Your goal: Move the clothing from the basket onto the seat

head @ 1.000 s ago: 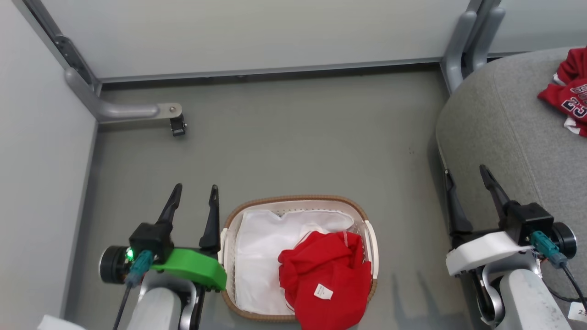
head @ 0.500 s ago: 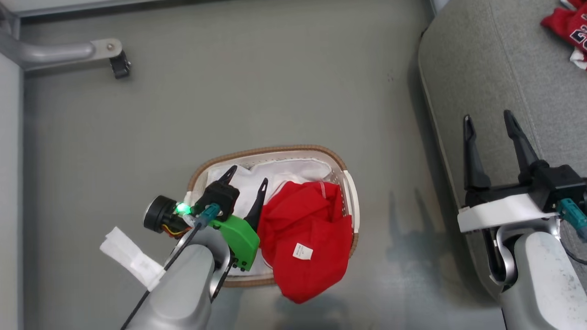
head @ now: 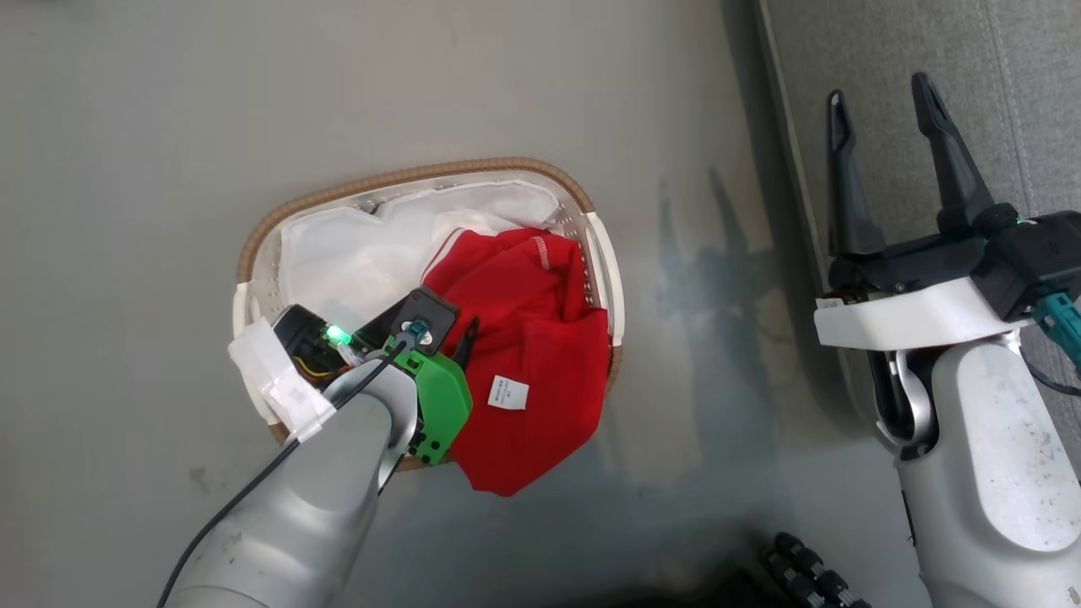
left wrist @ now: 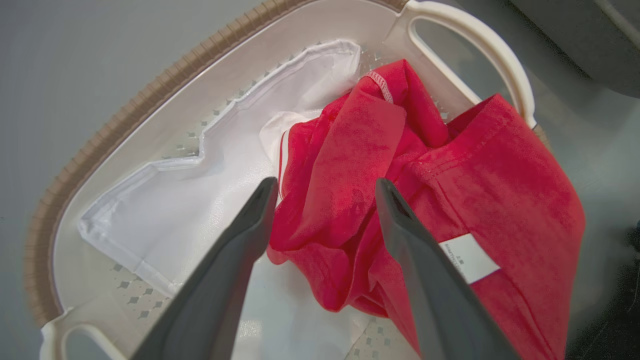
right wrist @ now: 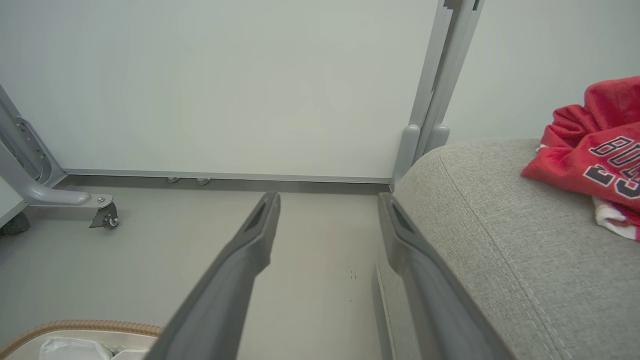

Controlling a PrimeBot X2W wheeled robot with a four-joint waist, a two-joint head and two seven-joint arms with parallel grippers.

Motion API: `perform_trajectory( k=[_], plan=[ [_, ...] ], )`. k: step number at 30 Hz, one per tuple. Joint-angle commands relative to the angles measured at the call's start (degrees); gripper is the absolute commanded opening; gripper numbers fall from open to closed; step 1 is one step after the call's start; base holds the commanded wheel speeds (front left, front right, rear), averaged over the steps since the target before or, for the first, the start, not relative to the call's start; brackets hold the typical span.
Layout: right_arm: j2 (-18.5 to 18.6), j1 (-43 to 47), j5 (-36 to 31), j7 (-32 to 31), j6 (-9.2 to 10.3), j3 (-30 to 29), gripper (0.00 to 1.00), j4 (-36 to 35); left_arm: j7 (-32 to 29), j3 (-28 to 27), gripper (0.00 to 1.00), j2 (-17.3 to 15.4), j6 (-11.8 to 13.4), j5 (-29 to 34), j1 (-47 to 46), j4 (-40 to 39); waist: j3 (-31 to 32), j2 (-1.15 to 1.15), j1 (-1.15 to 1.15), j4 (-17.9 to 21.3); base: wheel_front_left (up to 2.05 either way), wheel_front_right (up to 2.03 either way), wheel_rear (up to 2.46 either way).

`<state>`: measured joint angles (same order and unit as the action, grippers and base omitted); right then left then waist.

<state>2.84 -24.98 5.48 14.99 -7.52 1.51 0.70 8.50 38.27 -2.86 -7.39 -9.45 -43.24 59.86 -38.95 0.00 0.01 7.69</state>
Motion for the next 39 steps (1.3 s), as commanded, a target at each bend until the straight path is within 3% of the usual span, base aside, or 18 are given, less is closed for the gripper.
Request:
perform_trajectory(
  k=[1, 13, 20, 21, 22, 23, 24, 31, 39],
  plan=[
    [0.1, -1.1, 0.3, 0.3, 0.06, 0.4, 1.00, -0.7, -0.3, 0.7, 1.00, -0.8, -0.1, -0.5, -1.9, 0.7, -6.3, 0.00, -0.01, 4.3, 0.00, 0.00, 0.00],
    [0.1, -3.3, 1.8, 0.3, 0.06, 4.8, 1.00, -5.2, -2.1, 3.8, 1.00, -4.4, -0.1, -3.9, -8.1, 7.8, -11.5, 0.00, -0.01, 8.2, 0.00, 0.00, 0.00],
    [0.1, -3.5, 2.9, 0.3, 0.06, 5.8, 1.00, -5.3, -2.3, 4.9, 1.00, -4.6, -0.1, -4.5, -10.0, 9.9, -12.8, 0.00, -0.01, 9.5, 0.00, 0.00, 0.00],
    [0.1, -3.5, 3.1, 0.3, 0.06, 5.8, 1.00, -5.2, -2.2, 5.1, 0.78, -4.5, -0.1, -4.6, -10.1, 10.1, -12.8, 0.00, -0.01, 9.6, 0.00, 0.00, 0.00],
    [0.1, -3.5, 3.2, 0.3, 0.06, 5.9, 1.00, -5.1, -2.1, 5.2, 0.42, -4.3, -0.1, -4.6, -10.1, 10.2, -12.8, 0.00, -0.01, 9.6, 0.00, 0.00, 0.00],
    [0.1, -3.5, 3.2, 0.3, 0.06, 5.9, 1.00, -4.9, -1.9, 5.5, 0.18, -4.1, -0.1, -4.6, -10.1, 10.2, -12.7, 0.00, -0.01, 9.6, 0.00, 0.00, 0.00],
    [0.1, -3.4, 3.2, 0.3, 0.06, 5.9, 1.00, -4.7, -1.7, 5.6, 0.00, -3.9, -0.1, -4.7, -10.0, 10.2, -12.5, 0.00, -0.01, 9.5, 0.00, 0.00, 0.00],
    [0.1, -3.2, 2.0, 0.3, 0.06, 5.7, 1.00, -3.3, 2.0, 7.0, 0.00, -2.6, -0.1, -6.1, -8.5, 9.5, -9.4, 0.00, -0.01, 7.7, 0.00, 0.00, 0.00],
    [0.1, -0.7, 0.2, 0.3, 0.06, 5.4, 1.00, -0.6, 5.5, 10.6, 0.00, -1.8, -0.1, -8.9, -4.8, 5.1, -1.4, 0.00, -0.01, 3.7, 0.00, 0.00, 0.00]
  ],
)
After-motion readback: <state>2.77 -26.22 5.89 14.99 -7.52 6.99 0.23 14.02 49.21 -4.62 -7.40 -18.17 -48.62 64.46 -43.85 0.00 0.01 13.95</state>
